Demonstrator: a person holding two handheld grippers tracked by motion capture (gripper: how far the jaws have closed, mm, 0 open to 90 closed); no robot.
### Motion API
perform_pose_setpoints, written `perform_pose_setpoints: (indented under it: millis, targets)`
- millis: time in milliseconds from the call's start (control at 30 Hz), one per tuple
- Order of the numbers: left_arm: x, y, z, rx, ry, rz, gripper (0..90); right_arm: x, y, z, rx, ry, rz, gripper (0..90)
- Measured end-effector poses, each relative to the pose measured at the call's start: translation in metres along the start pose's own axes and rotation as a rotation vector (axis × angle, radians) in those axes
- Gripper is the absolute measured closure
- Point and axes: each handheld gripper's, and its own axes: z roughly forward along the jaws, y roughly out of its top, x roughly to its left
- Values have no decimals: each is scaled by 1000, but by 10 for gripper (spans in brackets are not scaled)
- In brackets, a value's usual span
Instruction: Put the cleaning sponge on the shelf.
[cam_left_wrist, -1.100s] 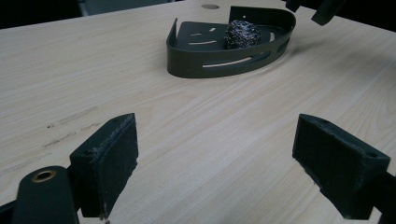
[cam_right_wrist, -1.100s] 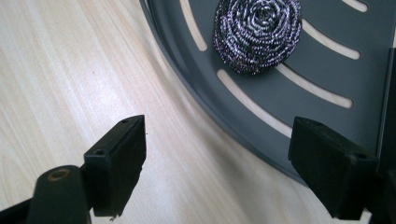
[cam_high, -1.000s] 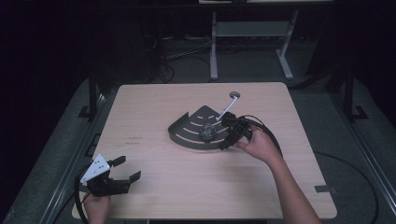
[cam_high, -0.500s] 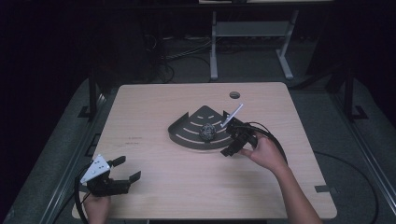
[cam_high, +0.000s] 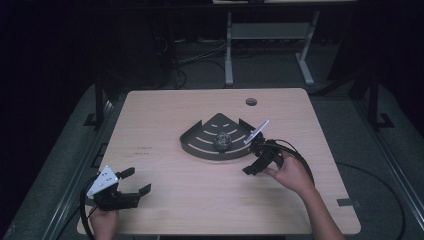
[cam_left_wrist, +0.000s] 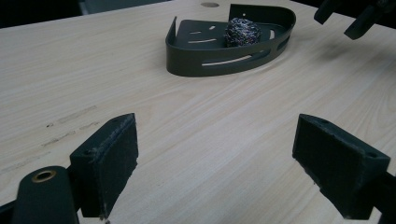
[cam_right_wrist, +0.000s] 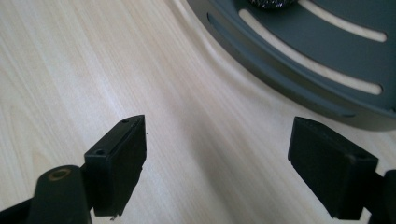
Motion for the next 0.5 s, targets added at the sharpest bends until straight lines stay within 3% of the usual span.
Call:
perform_pose_setpoints:
  millis: [500]
  targets:
    - [-1, 0, 0, 2, 0, 0, 137, 4, -22, -3, -20, -1, 22, 188]
